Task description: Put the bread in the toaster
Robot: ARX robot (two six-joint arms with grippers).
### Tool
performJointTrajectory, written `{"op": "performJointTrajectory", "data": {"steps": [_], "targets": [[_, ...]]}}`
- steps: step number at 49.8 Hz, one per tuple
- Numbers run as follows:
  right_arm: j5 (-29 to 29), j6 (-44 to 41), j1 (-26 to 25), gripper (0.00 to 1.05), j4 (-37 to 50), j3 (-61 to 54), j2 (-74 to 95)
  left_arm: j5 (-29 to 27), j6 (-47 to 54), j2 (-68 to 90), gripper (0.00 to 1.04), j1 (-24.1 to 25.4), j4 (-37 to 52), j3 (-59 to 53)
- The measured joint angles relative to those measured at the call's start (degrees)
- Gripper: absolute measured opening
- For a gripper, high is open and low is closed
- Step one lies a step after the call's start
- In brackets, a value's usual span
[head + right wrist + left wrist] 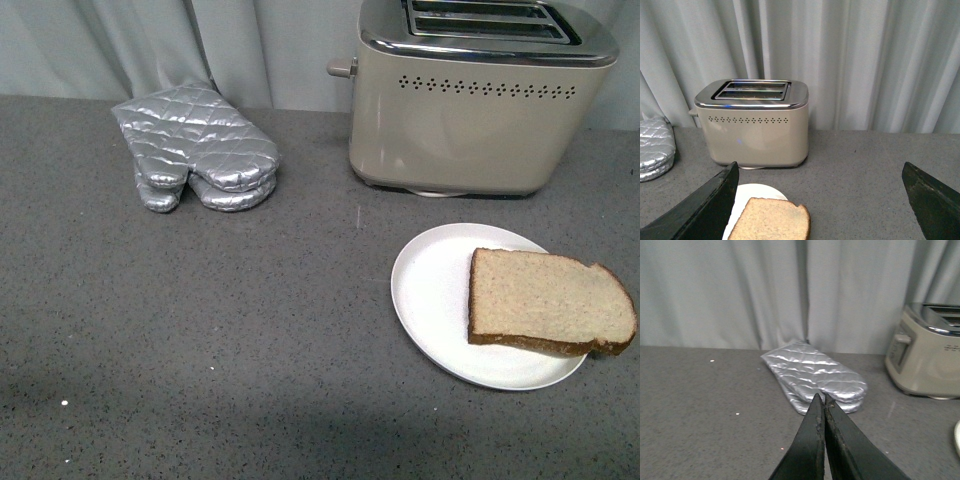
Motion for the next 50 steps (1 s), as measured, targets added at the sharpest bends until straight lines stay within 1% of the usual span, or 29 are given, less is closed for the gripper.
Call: {"op": "performJointTrajectory", "data": {"steps": [1, 3, 8, 24, 50], "targets": [[0.0, 0.0, 0.0, 0.95, 0.0, 0.0, 0.0, 1.7, 0.0, -0.9, 0.04, 1.0, -0.9, -0.1], [0.0, 0.0, 0.0, 0.95, 0.0, 0.0, 0.0, 2.6, 0.0, -2.3, 0.04, 2.4, -2.1, -0.1], [0.0, 0.0, 0.0, 0.95, 0.0, 0.0, 0.0, 2.9, 0.0, -6.3, 0.04, 4.1, -5.4, -0.1], [0.0, 0.0, 0.0, 0.95, 0.0, 0.0, 0.0, 3.2, 0.0, -18.9, 0.04, 4.2, -17.0, -0.1], [0.0, 0.0, 0.0, 0.95, 0.0, 0.0, 0.0, 3.2, 0.0, -29.4, 0.04, 4.2, -27.3, -0.1]]}}
